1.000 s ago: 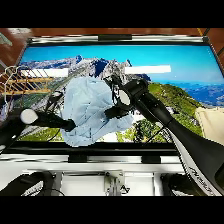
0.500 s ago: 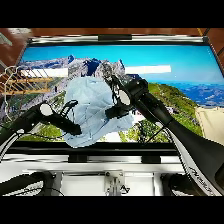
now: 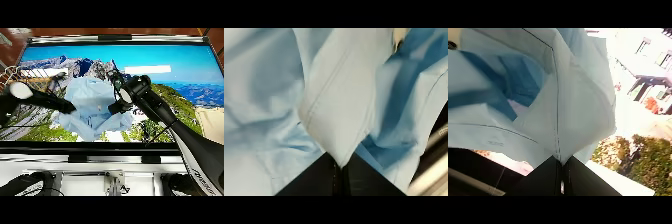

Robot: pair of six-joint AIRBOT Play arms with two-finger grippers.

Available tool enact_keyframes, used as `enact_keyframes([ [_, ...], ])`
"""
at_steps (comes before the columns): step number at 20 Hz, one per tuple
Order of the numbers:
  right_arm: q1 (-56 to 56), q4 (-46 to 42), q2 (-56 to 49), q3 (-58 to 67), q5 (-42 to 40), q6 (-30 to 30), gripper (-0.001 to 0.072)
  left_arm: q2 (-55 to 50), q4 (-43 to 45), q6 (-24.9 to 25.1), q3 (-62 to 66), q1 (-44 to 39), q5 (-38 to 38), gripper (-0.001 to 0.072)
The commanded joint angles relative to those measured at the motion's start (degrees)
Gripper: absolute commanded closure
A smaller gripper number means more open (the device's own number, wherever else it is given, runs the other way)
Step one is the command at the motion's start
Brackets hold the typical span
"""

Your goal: Fold the shirts.

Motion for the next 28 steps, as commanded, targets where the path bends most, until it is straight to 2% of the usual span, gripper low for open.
enact_keyframes([
  [1,0.0,-5.6,2.5,4.0,-0.1,1.2,0.0654,5.1,14.2,-7.6,10.9,0.6,-0.1,0.0657],
  [3,0.0,-3.4,4.4,6.3,-1.1,3.5,0.0654,7.3,17.7,-12.3,11.3,0.6,-0.5,0.0656],
  [6,0.0,5.7,4.8,6.9,-3.5,3.5,0.0654,8.0,17.8,-18.3,6.9,-1.5,-3.1,0.0656],
  [11,-0.4,9.6,-1.1,-0.5,-3.1,6.4,0.0655,8.0,17.1,-31.1,-15.5,-4.7,6.1,0.0656],
  [14,-0.4,13.3,-2.9,-1.5,-3.0,5.6,0.0654,8.0,13.4,-29.9,-19.6,-4.8,8.4,0.0654],
  [16,-0.4,12.3,-2.9,-1.5,-1.7,5.6,0.0654,8.0,13.5,-29.2,-18.9,-4.7,11.0,0.0654],
  [18,-0.4,12.2,-2.9,-1.2,1.0,5.6,0.0654,7.9,13.5,-26.2,-17.2,-4.7,13.0,0.0650],
  [19,-0.4,12.6,-2.8,-1.2,1.9,5.6,0.0654,7.8,13.4,-25.0,-16.2,-4.7,12.9,0.0585],
  [20,-0.4,12.7,-2.8,-1.2,2.4,5.6,0.0654,7.8,13.4,-24.7,-15.2,-4.7,12.7,0.0441],
  [21,-0.4,12.7,-2.8,-1.2,2.8,5.6,0.0654,7.8,13.5,-24.7,-14.3,-4.7,12.2,0.0406],
  [23,-0.4,12.6,-2.8,-1.2,3.2,5.4,0.0654,7.8,13.4,-22.2,-12.7,-4.7,10.1,0.0402],
  [24,-0.4,12.5,-2.8,-1.2,3.3,5.4,0.0654,7.8,13.6,-19.9,-12.4,-4.7,8.1,0.0282],
  [25,-0.4,12.2,-2.8,-1.2,3.5,5.4,0.0654,7.8,14.0,-18.7,-12.3,-4.4,5.9,0.0208],
  [28,-0.4,11.8,-2.8,-1.2,3.5,5.3,0.0654,7.9,14.8,-17.4,-11.8,-1.3,-0.4,0.0178],
])
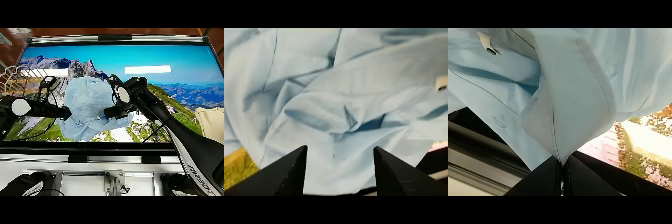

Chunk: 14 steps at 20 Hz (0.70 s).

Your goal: Fold the shirts.

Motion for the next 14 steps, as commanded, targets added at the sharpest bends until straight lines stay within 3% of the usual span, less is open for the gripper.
enact_keyframes([
  [1,0.0,-0.3,0.0,0.0,0.9,-0.3,0.0654,0.1,0.6,2.7,1.8,4.1,-7.1,0.0168],
  [3,0.0,-0.2,0.0,0.0,1.6,-0.5,0.0654,0.3,0.6,3.1,6.2,9.8,-8.8,0.0140],
  [5,0.0,-0.2,0.0,0.0,1.9,-0.7,0.0654,0.5,0.1,3.9,13.9,17.5,-9.1,0.0036],
  [10,0.0,0.0,0.0,0.0,-0.3,-0.7,0.0654,-1.8,-1.9,5.5,25.0,37.0,-4.3,0.0037],
  [11,0.0,0.0,0.0,0.0,-1.1,-0.7,0.0654,-3.2,-0.8,5.5,24.9,39.3,-5.7,0.0054],
  [12,0.0,0.0,0.0,0.0,-1.4,-0.7,0.0654,-4.7,1.0,5.5,23.9,41.3,-5.6,0.0143],
  [14,0.0,0.0,0.0,0.0,-1.2,-0.6,0.0654,-7.8,3.8,5.5,21.4,43.6,-4.5,0.0144],
])
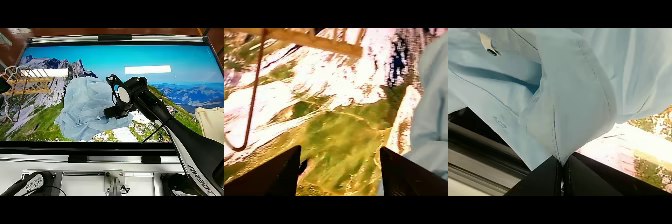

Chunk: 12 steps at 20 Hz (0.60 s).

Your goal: Fold the shirts.

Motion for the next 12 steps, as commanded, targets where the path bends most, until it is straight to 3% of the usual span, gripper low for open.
enact_keyframes([
  [1,0.0,0.1,0.0,0.0,-0.9,0.2,0.0654,-4.8,4.8,0.4,-1.9,6.1,1.1,0.0143],
  [2,0.1,0.1,0.0,0.0,-0.8,0.2,0.0654,-6.0,6.8,0.5,-2.8,6.1,2.0,0.0141],
  [4,0.0,0.1,0.0,0.0,-0.9,0.5,0.0654,-8.0,8.9,2.7,-3.0,6.1,5.4,0.0018],
  [7,0.0,-0.2,0.0,0.0,-1.6,0.6,0.0654,-11.7,8.8,8.2,-2.7,6.9,5.7,0.0037],
  [10,0.0,-0.1,0.0,0.0,-1.9,0.9,0.0654,-16.2,7.0,9.7,-2.7,10.0,3.4,0.0036],
  [12,0.0,-0.1,0.0,0.0,-2.1,0.9,0.0653,-17.7,3.1,16.2,-2.7,12.4,3.3,0.0037],
])
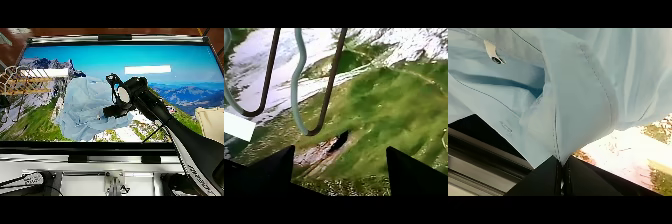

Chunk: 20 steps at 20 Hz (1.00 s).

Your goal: Fold the shirts.

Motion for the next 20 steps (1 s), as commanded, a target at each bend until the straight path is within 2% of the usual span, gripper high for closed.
enact_keyframes([
  [1,0.0,-0.1,0.0,0.0,-0.4,0.2,0.0654,-3.2,-4.4,8.1,0.0,3.6,-0.4,0.0038],
  [7,0.0,0.0,0.0,0.0,-0.4,0.7,0.0654,-7.5,-5.0,12.6,0.0,7.1,-1.5,0.0058],
  [10,0.0,0.0,0.0,0.0,-0.4,0.9,0.0653,-10.5,-5.0,12.6,0.0,6.9,-0.8,0.0093],
  [14,0.1,0.2,0.0,0.0,-0.4,2.1,0.0654,-12.7,-5.0,13.1,0.0,6.9,2.9,0.0097],
  [19,0.1,0.2,0.0,0.0,-0.3,2.7,0.0653,-15.5,-5.0,13.9,0.0,6.9,3.1,0.0105],
  [20,0.1,0.2,0.0,0.0,-0.3,3.0,0.0653,-16.1,-5.0,13.9,0.0,6.9,3.1,0.0131],
])
